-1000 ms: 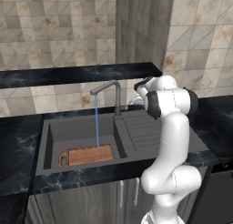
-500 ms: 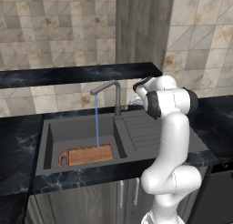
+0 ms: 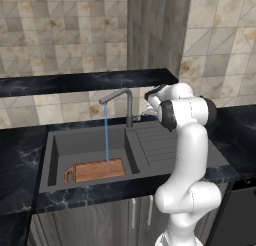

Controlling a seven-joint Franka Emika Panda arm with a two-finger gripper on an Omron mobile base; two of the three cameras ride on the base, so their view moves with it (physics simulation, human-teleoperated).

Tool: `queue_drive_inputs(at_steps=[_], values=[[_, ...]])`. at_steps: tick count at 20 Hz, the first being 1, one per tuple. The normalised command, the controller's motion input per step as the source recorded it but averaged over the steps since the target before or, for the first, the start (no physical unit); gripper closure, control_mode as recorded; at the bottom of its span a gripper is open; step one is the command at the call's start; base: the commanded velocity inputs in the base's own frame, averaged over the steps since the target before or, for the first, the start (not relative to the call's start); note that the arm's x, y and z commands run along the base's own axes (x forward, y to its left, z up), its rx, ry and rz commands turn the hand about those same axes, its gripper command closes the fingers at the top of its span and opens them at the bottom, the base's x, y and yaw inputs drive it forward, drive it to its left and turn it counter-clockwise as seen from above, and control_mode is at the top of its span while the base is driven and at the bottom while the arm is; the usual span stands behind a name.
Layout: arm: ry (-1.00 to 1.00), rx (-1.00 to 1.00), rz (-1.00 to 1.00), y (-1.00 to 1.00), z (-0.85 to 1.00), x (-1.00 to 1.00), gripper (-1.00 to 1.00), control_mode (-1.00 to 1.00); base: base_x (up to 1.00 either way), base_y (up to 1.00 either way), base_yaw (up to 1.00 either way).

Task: Turn on the sink faucet with hot water and rinse the cutting board for ten seconds, then turn off the faucet. Push the cutting board to reach the water if necessary.

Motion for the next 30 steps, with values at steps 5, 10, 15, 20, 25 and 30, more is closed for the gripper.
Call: queue_drive_inputs(at_steps=[5,10,15,20,25,30], values=[[0.00,0.00,0.00,0.08,0.00,0.04,-1.00,-1.00,0.00,0.00,0.00],[0.00,0.00,0.00,0.10,0.00,0.00,-1.00,-1.00,0.00,0.00,0.00],[0.00,0.00,0.00,0.11,0.00,0.00,-1.00,-1.00,0.00,0.00,0.00],[0.00,0.00,0.00,0.05,0.00,0.00,-1.00,-1.00,0.00,0.00,0.00],[0.00,0.00,0.00,0.02,0.00,0.00,-1.00,-1.00,0.00,0.00,0.00],[0.00,0.00,0.00,0.00,0.06,0.00,-1.00,-1.00,0.00,0.00,0.00]])
